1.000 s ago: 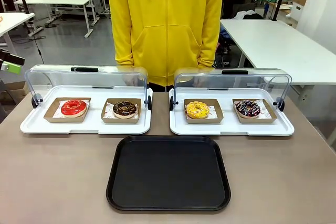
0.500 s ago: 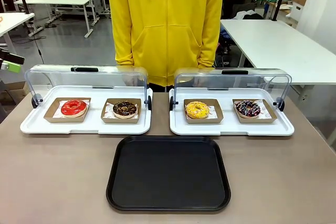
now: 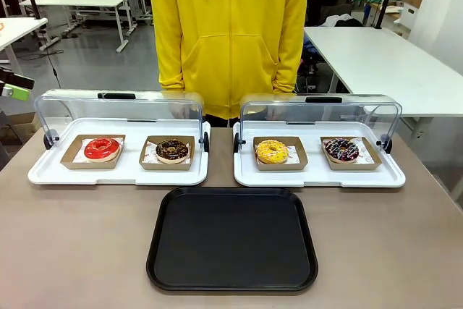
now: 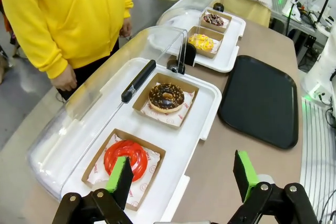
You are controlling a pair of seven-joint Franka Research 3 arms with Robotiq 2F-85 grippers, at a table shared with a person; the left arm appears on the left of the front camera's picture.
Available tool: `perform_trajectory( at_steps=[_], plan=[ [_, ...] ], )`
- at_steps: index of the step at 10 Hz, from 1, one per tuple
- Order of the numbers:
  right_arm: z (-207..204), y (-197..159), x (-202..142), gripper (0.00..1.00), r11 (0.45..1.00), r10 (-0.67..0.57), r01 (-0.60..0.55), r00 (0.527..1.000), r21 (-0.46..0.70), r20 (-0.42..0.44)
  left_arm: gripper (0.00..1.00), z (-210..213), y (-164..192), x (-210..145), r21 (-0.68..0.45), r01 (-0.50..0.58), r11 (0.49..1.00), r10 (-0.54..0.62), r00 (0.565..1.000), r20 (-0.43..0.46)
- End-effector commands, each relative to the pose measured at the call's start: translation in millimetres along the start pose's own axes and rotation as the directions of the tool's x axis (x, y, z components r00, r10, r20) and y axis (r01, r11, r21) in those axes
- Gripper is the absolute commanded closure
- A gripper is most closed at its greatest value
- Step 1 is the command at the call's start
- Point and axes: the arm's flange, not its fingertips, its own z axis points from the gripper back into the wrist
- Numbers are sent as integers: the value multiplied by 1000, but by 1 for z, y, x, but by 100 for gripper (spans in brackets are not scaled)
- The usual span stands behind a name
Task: Move the second donut from the left to the tray.
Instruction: Pick up the Paper togo box containing the Donut indicated by the person and place it on the Handle tray.
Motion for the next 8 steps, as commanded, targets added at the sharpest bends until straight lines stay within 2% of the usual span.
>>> perform_trajectory(
  at_steps=[1, 8],
  plan=[
    [0, -2, 2, 0, 1000, 7, -7, 1000, 1, 21, 0, 1, -1, 1, -3, 1, 1000, -1, 1000, -9],
    [0, -2, 2, 0, 1000, 7, -7, 1000, 1, 21, 0, 1, -1, 1, -3, 1, 1000, -1, 1000, -9]
  ],
)
